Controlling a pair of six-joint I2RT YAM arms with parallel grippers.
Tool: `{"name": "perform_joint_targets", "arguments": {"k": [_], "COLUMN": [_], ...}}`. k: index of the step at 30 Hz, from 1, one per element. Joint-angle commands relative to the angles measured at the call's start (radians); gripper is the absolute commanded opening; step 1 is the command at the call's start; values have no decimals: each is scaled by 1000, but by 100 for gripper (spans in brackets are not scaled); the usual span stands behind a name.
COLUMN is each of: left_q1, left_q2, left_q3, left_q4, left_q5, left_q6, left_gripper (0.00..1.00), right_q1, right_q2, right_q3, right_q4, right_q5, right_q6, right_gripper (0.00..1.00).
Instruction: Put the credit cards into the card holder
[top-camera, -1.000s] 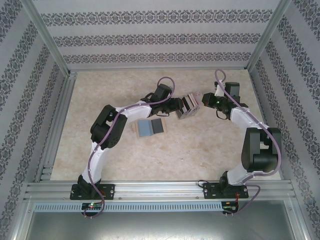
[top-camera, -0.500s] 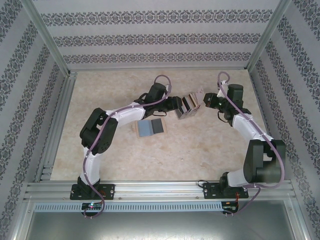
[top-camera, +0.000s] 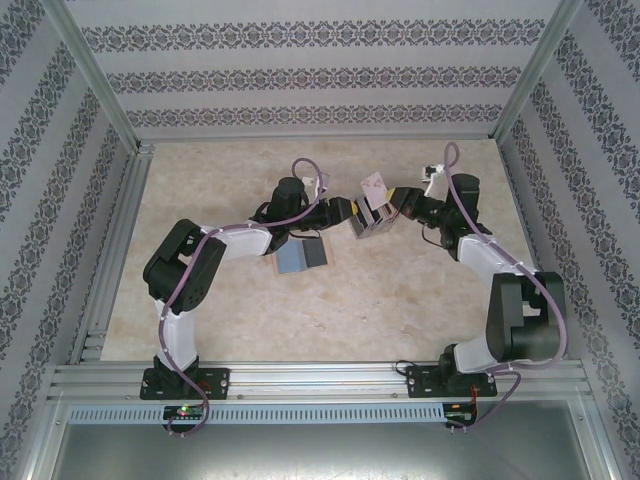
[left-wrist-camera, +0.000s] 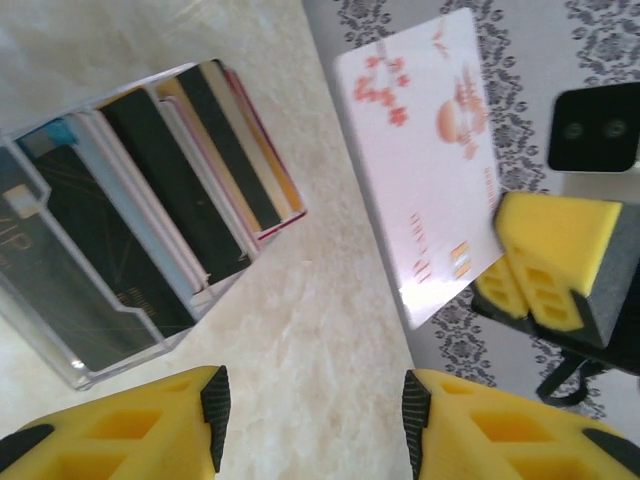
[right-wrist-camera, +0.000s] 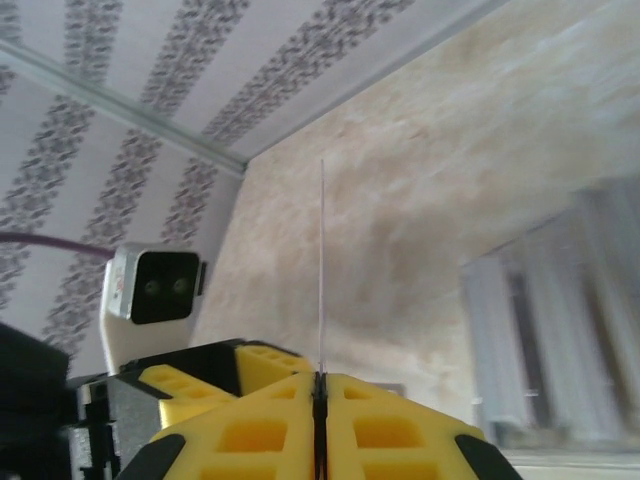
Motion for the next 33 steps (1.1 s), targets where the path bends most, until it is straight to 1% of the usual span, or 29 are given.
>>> {"name": "perform_joint_targets", "arguments": {"k": [1, 4, 7, 12, 21, 25, 29, 33], "left_q1": [10, 16, 21, 28, 31, 39, 46, 50], "left_q2": [-49, -42, -42, -60, -75, -90, -110, -121], "left_q3": [-5, 4, 7, -4, -20, -38, -62, -71], "left_q4": [132, 142, 146, 149, 144, 152, 148, 123], "left_q5": [32, 28, 15, -7, -29, -46, -66, -76], "left_q6": [-32, -47, -57, -57, -61, -66, -63, -55], "left_gripper": [51, 49, 44, 35, 25, 17, 0, 0], "right_q1": [60, 96, 111, 115, 114, 115, 119, 131], "right_q2": [29, 45, 60, 68, 72, 78, 89, 104], "right_q3": [0, 4, 1, -2, -16, -22, -37, -46], "right_q4": [103, 121, 153, 160, 160, 159, 161, 153], "right_q5": [-75, -67, -64, -66, -51, -48, -42, -42], "right_q6": [68, 80, 103, 110, 109, 111, 107, 90], "right_gripper": [12, 12, 12, 12, 12, 12, 12, 12]}}
